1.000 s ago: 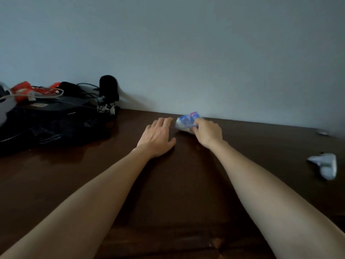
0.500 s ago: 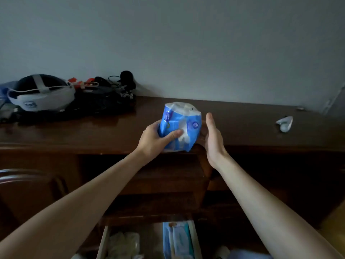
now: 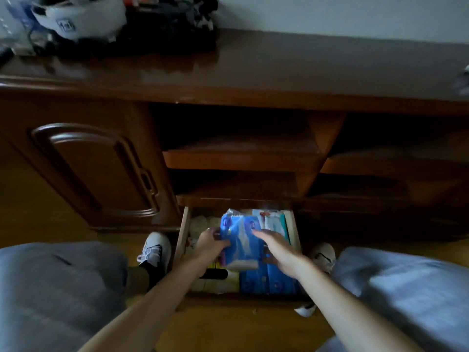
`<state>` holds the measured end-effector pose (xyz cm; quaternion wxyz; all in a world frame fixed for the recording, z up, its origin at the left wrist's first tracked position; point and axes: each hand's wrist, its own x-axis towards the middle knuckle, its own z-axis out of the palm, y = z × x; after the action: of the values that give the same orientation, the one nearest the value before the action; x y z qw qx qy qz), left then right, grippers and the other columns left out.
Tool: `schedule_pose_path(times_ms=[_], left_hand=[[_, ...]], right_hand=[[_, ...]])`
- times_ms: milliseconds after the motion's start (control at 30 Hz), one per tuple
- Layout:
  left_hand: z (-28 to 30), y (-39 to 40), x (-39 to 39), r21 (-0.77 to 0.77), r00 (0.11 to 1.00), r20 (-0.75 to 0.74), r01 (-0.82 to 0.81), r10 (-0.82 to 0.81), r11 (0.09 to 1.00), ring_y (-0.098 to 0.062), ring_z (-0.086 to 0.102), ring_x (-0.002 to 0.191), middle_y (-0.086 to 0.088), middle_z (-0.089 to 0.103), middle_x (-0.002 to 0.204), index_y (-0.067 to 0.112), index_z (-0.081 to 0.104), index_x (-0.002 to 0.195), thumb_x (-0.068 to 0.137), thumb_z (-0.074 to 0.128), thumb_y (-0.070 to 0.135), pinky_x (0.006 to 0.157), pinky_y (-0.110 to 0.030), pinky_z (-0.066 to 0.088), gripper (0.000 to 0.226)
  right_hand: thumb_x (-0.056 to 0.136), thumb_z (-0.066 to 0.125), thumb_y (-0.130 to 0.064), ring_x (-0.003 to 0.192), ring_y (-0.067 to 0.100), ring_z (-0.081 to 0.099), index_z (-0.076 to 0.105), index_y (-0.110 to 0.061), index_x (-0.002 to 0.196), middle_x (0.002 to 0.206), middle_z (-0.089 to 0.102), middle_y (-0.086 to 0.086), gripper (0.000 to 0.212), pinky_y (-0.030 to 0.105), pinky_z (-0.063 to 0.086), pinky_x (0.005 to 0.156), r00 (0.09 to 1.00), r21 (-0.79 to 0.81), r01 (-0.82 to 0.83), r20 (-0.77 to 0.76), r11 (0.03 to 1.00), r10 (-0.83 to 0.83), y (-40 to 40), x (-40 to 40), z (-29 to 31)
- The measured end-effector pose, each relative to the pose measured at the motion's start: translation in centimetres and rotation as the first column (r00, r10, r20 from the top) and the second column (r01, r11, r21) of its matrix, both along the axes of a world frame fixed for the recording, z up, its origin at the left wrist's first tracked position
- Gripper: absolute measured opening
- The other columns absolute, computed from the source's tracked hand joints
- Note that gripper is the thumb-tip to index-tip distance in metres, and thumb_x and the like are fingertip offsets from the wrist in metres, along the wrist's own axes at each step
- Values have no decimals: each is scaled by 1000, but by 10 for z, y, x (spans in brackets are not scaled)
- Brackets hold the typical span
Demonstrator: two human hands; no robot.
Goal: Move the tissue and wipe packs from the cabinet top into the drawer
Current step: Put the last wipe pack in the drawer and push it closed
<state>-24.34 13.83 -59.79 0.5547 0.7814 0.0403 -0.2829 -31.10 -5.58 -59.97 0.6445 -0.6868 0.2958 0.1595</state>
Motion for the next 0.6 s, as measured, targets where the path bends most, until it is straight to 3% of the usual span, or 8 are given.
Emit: schedule_pose_path(times_ms=[67, 100, 200, 267, 367, 433, 500, 600], left_hand=[[-32, 5, -3, 53, 999, 24, 43, -44, 998, -22, 70, 94, -8, 72, 107, 13, 66, 110, 83, 78, 11, 80, -43, 60, 30], [-44, 7, -3, 59, 997, 49, 64, -67, 996, -19, 70, 95, -6, 72, 108, 15, 65, 112, 83, 80, 15, 82, -41, 59, 33], [-69, 8, 4, 56, 986, 127, 104, -110, 993, -12, 69, 93, 1, 71, 107, 20, 58, 121, 84, 79, 24, 72, -25, 55, 42], [-82, 7, 13, 24, 990, 119, 71, -74, 997, -15, 71, 88, 2, 71, 104, 23, 56, 120, 85, 77, 25, 66, -26, 56, 40], [-98, 8, 26, 13, 991, 91, -98, 96, 995, -17, 72, 74, 2, 71, 99, 27, 55, 112, 89, 73, 29, 62, -36, 60, 29], [-108, 18, 35, 134, 973, 204, -136, 107, 982, -8, 68, 78, 12, 68, 96, 30, 54, 112, 90, 67, 33, 62, -27, 53, 25], [-116, 33, 42, 260, 964, 263, -103, 32, 960, -2, 63, 83, 18, 65, 95, 36, 52, 115, 87, 59, 40, 61, -22, 46, 30], [-130, 50, 44, 371, 939, 332, -47, -86, 927, -8, 58, 101, 12, 63, 110, 32, 56, 122, 87, 58, 37, 76, -27, 46, 35]], right_hand=[[88, 74, -39, 92, 11, 75, 66, -33, 118, 104, 79, -10, 33, 31, 57, 68, 995, 31, -82, -54, 996, 83, 1, -4, -25], [88, 75, -35, 95, 12, 75, 64, -36, 120, 108, 78, -10, 34, 30, 57, 67, 993, 33, -98, -68, 995, 100, 1, -4, -35], [90, 74, -32, 104, 20, 72, 59, -42, 122, 115, 75, -7, 37, 36, 59, 64, 987, 68, -107, -116, 992, 114, 4, 4, -57], [92, 74, -27, 105, 25, 72, 57, -36, 128, 118, 74, -1, 41, 41, 61, 65, 986, 93, -71, -141, 993, 83, 4, 16, -71], [96, 71, -25, 90, 22, 71, 51, -24, 135, 118, 69, 6, 44, 32, 58, 55, 989, -132, 36, -137, 991, -54, 1, 44, -86], [98, 67, -24, 84, 20, 66, 49, -19, 134, 120, 65, 10, 41, 27, 51, 48, 983, -342, 121, -92, 932, -161, -9, 62, -97], [100, 61, -24, 96, 26, 63, 44, -12, 143, 135, 59, 16, 48, 28, 49, 56, 985, -485, 79, -97, 871, -143, -21, 76, -110], [104, 51, -21, 126, 35, 54, 26, -13, 160, 154, 44, 16, 61, 40, 51, 96, 977, -565, -52, -197, 824, -74, -24, 96, -125]])
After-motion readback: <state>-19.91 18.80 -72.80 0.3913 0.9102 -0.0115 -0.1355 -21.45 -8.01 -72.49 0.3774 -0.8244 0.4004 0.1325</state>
